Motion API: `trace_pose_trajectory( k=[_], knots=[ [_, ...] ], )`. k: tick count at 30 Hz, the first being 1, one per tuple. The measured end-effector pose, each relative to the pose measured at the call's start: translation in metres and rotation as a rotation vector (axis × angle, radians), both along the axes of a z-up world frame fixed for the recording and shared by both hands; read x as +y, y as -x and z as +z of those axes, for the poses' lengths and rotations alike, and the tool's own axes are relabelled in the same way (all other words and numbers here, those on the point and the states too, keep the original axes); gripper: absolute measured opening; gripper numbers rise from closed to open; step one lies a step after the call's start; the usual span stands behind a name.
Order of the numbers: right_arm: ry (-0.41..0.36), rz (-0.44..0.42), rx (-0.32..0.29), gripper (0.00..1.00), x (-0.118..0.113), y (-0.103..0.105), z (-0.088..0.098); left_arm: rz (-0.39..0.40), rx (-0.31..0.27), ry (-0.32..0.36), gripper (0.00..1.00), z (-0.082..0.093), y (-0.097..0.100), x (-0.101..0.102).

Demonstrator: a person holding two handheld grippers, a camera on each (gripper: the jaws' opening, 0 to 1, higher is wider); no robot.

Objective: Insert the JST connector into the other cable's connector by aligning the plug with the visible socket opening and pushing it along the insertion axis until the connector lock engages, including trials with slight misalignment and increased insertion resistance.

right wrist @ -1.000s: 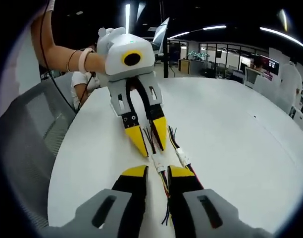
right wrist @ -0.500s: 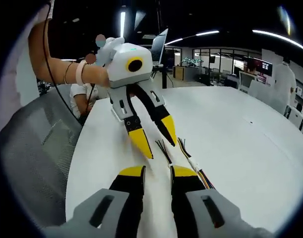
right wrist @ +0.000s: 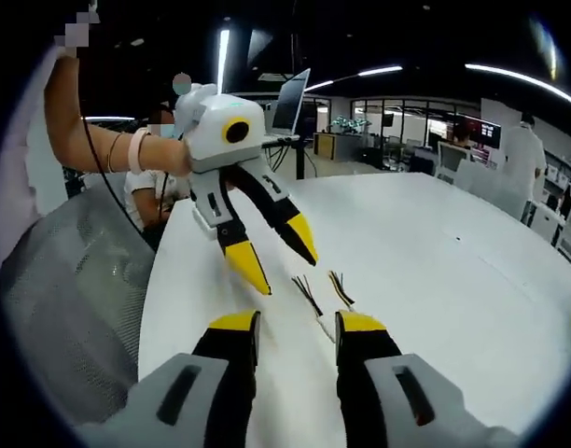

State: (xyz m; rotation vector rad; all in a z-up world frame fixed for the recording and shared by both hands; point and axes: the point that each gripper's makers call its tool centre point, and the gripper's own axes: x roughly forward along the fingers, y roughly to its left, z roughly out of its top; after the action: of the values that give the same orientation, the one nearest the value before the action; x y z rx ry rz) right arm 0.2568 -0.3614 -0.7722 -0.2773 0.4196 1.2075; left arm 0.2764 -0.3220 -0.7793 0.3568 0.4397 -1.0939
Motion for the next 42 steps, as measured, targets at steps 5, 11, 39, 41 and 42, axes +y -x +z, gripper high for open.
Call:
trace_pose_trajectory(
  k=[5, 11, 39, 41, 42],
  knots=[
    [-0.010, -0.042, 0.008, 0.34, -0.009, 0.001, 0.003, 0.014, 0.001, 0.001, 0.25, 0.003, 0.008, 0.000],
    [-0.036, -0.060, -0.003, 0.36, -0.010, 0.005, 0.014, 0.044, 0.005, 0.018, 0.27, 0.011, 0.014, 0.003],
    [-0.170, -0.242, 0.072, 0.59, -0.032, 0.025, 0.029, 0.186, 0.023, 0.068, 0.44, 0.037, 0.047, 0.022],
    [-0.180, -0.251, 0.074, 0.62, -0.033, 0.027, 0.031, 0.190, 0.022, 0.066, 0.46, 0.037, 0.049, 0.023],
    [-0.182, -0.252, 0.072, 0.64, -0.034, 0.027, 0.032, 0.194, 0.024, 0.070, 0.47, 0.037, 0.050, 0.023]
  ],
)
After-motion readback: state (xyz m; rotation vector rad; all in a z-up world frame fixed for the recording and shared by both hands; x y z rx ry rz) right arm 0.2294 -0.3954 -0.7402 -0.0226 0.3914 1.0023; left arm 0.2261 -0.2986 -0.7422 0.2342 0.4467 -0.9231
